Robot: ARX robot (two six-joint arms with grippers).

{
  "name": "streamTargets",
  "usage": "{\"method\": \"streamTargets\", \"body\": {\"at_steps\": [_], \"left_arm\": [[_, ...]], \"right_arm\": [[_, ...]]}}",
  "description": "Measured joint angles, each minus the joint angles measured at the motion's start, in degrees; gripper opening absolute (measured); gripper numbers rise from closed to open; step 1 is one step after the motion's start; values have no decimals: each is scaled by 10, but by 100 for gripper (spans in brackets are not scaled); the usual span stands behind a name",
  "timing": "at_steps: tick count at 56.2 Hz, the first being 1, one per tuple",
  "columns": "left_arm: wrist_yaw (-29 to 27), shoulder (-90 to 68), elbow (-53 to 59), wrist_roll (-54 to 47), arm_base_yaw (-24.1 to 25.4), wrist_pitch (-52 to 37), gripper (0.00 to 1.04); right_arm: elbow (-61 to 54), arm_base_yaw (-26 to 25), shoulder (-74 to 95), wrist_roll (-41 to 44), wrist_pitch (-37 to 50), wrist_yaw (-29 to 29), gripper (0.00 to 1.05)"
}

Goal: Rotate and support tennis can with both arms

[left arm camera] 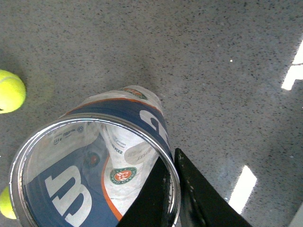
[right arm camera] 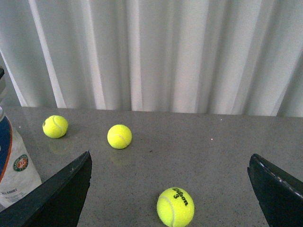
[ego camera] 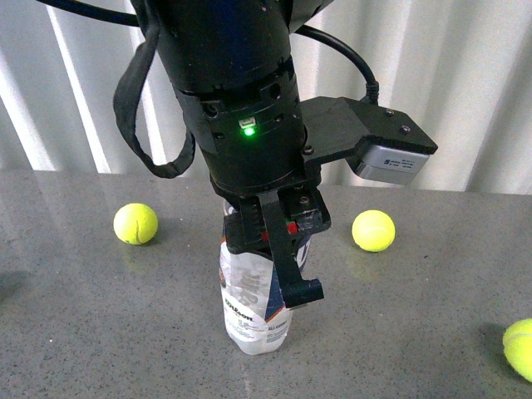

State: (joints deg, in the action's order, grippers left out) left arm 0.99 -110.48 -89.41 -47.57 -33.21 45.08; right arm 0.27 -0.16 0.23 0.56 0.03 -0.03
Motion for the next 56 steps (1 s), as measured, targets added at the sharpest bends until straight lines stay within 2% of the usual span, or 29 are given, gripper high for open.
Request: {"method": "streamTargets", "body": {"at_steps": [9, 18, 23, 32, 40, 42, 47, 49, 56], "left_arm": [[-10, 0, 0, 0, 7, -9, 55], [-14, 4, 7, -2, 16, -15, 87], [-12, 15, 10, -4, 20, -16, 100], [13, 64, 14, -6, 33, -40, 98], [35, 151, 45, 16, 53, -142, 98], [28, 198, 73, 36, 67, -195, 98], [23, 278, 136, 68, 95, -263, 98], [29, 306, 160, 81, 106, -279, 98], [84, 454, 312, 168, 191, -329, 98]], "right_arm": [[0, 0, 0, 0, 0, 0, 98], [0, 0, 0, 0, 0, 0, 98], [0, 0, 0, 0, 0, 0, 98], [0, 0, 0, 0, 0, 0, 98], [0, 0, 0, 0, 0, 0, 98], [0, 0, 0, 0, 0, 0, 98], [0, 0, 0, 0, 0, 0, 98], [0, 0, 0, 0, 0, 0, 98], [0, 0, 0, 0, 0, 0, 98]]}}
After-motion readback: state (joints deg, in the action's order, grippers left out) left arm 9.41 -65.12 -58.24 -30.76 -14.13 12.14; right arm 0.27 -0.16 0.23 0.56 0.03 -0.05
